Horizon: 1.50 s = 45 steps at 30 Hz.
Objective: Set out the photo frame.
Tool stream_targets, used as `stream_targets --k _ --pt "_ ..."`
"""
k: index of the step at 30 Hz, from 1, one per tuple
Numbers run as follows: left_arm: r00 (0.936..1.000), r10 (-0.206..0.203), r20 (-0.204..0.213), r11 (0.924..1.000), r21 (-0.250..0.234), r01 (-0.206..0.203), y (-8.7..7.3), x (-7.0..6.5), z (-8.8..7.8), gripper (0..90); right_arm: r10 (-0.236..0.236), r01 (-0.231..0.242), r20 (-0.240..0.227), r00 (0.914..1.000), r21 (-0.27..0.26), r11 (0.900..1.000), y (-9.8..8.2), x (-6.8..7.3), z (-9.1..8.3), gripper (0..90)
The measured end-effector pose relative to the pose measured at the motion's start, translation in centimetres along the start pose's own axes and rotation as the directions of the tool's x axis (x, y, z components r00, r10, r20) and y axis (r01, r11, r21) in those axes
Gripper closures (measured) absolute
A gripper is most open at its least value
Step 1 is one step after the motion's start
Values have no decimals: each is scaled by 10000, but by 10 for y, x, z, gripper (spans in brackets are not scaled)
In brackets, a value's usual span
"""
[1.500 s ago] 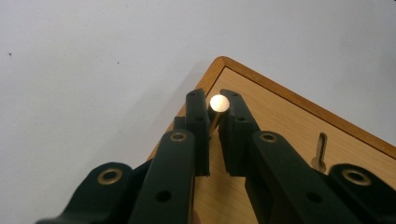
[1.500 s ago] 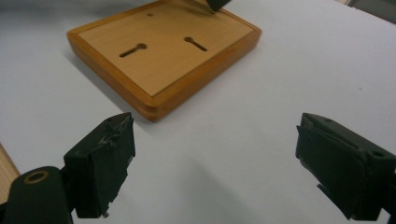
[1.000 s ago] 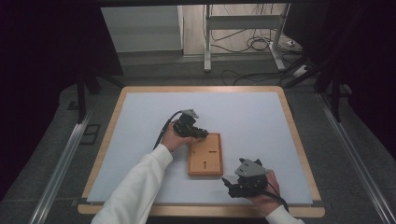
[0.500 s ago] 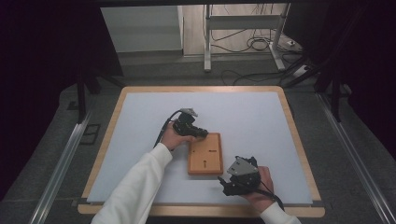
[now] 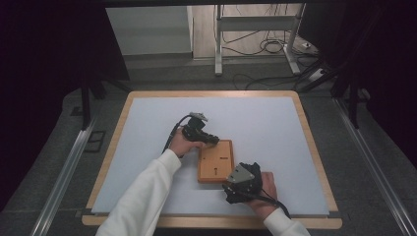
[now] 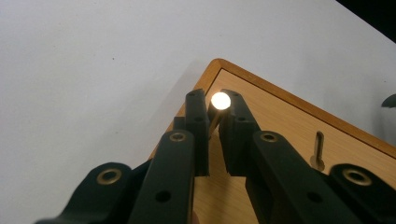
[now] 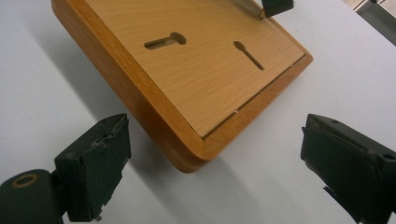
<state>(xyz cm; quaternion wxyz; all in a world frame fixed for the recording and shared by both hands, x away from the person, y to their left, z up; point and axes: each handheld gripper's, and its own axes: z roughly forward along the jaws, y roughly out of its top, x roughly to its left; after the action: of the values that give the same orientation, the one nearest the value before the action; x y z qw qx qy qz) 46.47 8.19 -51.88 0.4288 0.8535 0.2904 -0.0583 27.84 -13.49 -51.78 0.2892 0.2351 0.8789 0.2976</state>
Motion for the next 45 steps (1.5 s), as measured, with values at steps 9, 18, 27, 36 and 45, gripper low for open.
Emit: stream_targets --k 9,18,27,36,45 --pt "9999 -108 7 9999 -52 108 0 0 0 831 -463 458 821 9955 81 9989 4 6 9 87" --pt "9982 3 -602 9999 -169 -13 0 -5 0 845 -1468 1560 1386 9794 -585 9860 14 13 -2 203" --pt "9966 -117 -818 9997 -214 100 0 -5 2 844 -1707 1811 1199 9780 -814 9801 29 8 -1 314" --pt "9965 -191 -811 9995 -261 171 0 -3 2 822 -1617 1729 1029 9815 -1116 9786 38 -3 -2 420" --pt "9940 -158 -1086 9988 -483 106 -2 -5 0 775 -1569 1683 995 9826 -1186 9786 39 -7 -3 439"
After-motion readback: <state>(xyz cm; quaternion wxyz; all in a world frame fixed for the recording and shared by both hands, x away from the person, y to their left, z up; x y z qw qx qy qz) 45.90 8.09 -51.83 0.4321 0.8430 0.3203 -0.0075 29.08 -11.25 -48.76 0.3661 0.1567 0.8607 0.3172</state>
